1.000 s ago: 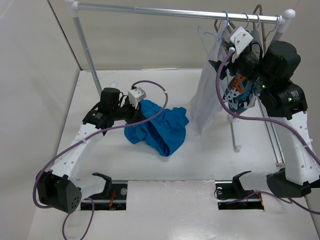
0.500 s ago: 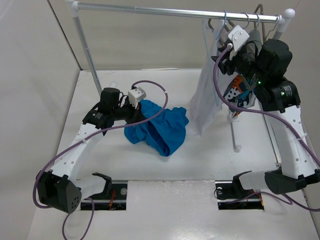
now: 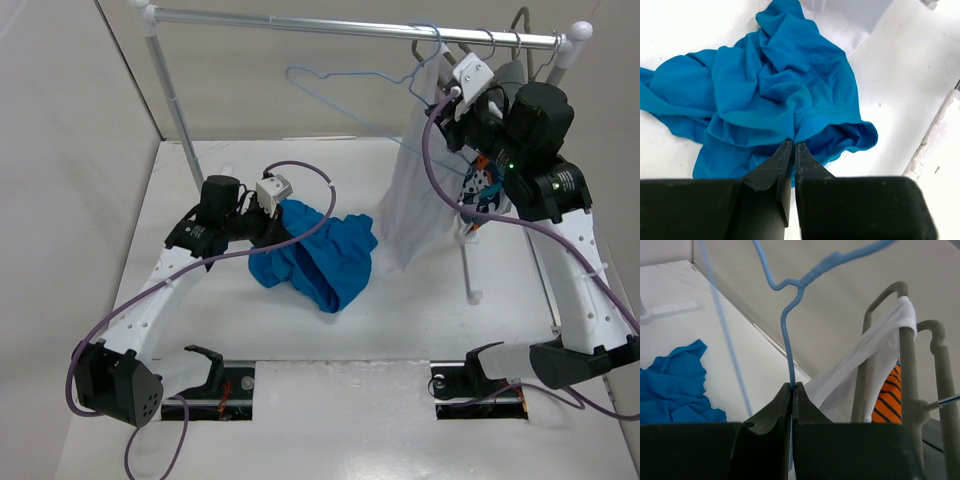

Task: Place the t-shirt on the hanger
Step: Grab a hanger with the right arm

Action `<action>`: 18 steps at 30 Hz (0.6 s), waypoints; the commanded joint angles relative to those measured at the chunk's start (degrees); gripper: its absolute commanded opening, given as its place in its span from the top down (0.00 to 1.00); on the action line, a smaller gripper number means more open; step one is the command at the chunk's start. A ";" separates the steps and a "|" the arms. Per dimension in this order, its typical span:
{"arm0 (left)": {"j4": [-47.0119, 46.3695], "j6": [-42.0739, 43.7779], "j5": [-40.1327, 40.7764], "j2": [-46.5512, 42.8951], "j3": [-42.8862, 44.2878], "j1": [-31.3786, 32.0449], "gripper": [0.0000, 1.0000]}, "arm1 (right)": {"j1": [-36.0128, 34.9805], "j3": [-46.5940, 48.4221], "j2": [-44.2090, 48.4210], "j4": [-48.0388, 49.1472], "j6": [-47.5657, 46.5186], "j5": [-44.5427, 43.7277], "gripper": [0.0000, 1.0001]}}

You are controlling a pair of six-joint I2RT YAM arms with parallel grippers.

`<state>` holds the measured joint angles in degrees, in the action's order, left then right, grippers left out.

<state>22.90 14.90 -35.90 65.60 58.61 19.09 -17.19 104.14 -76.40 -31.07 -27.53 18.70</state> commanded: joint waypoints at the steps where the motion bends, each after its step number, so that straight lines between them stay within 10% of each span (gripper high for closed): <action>1: -2.15 0.13 -0.66 -1.53 -0.16 -0.28 1.00 | 0.05 -0.60 1.95 1.89 -0.07 0.46 1.00; 18: -0.57 0.75 -1.81 0.14 2.39 -0.81 1.00 | -5.75 -4.90 9.33 1.20 -5.51 0.90 1.00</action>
<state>22.98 15.05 -36.10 65.93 58.65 18.96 -22.39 101.01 -69.65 -30.96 -31.73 18.50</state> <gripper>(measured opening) 0.010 0.029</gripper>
